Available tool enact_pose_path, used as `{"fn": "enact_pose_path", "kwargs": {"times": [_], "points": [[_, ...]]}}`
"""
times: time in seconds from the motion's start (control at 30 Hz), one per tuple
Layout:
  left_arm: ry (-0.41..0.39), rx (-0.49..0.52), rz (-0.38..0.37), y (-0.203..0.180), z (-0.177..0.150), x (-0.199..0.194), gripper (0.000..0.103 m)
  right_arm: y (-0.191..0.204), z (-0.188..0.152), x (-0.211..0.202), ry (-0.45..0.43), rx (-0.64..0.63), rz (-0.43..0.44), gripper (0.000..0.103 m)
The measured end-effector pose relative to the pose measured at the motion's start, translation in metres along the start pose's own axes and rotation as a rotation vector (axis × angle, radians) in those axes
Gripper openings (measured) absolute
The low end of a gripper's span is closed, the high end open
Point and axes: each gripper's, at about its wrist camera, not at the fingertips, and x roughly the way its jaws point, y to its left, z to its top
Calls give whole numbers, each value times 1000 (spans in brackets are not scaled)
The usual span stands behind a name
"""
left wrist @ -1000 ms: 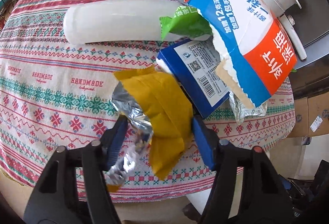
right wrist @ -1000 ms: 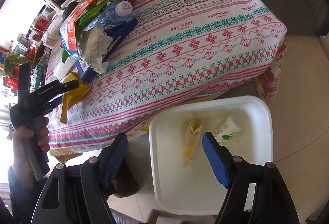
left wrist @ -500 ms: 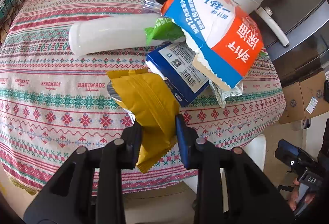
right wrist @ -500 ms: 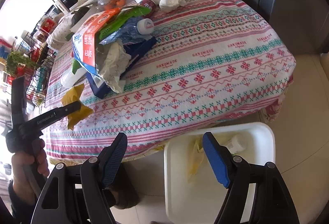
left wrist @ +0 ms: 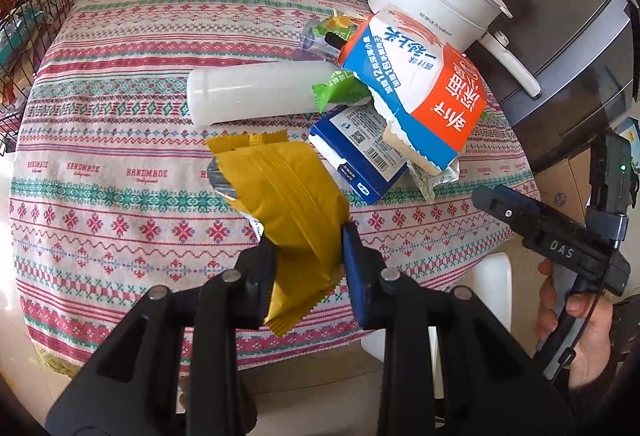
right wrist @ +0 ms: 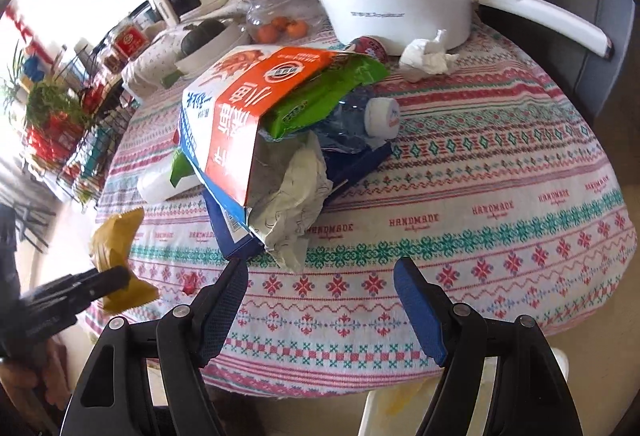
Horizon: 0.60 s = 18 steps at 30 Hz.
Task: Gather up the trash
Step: 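Grasp the crumpled white paper with the right gripper while the left gripper holds the wrapper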
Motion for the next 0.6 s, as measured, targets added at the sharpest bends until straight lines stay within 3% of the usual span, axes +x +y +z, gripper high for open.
{"fn": "enact_pose_path", "kwargs": {"times": [0.23,0.4,0.47,0.53,0.6], "points": [[5,2,-13,4,-3,-4,33,36,4,27,-15,-239,-94,77],[15,9,-15,3,-3,-2,33,47,8,42,-35,-336,-152,76],[19,12,-13,2,-3,-1,33,49,9,46,-47,-353,-143,69],[20,15,-10,2,-3,0,33,51,9,48,-44,-371,-112,48],[22,17,-6,3,-3,1,33,55,8,50,-28,-395,-117,38]]}}
